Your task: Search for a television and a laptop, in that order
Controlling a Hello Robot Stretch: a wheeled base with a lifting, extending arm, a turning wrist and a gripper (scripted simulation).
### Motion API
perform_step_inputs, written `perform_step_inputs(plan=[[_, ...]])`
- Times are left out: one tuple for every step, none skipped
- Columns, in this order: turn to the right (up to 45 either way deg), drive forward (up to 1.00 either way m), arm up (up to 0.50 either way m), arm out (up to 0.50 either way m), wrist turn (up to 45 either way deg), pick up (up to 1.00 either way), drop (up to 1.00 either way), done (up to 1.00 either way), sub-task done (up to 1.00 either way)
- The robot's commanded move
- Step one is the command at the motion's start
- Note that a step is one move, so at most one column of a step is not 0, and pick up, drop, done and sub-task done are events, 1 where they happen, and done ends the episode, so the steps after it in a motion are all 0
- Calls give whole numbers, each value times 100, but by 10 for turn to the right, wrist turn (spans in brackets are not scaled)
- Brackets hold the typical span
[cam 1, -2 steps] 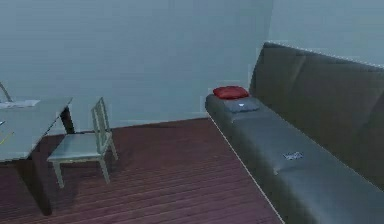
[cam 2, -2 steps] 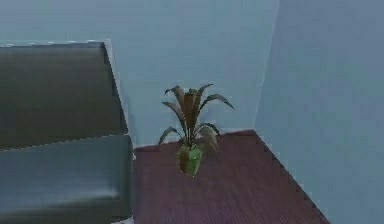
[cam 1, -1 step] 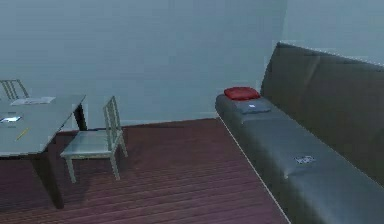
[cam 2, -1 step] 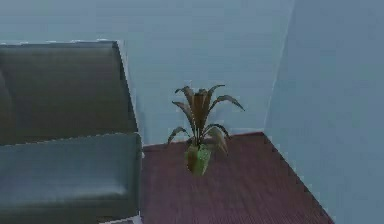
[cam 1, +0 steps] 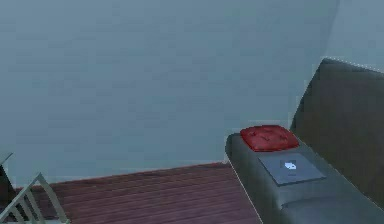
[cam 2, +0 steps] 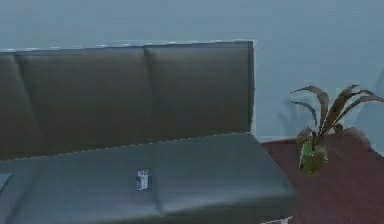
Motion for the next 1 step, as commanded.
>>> perform_step_inputs(plan=[[0,25,0,0,0,0,0,0,0]])
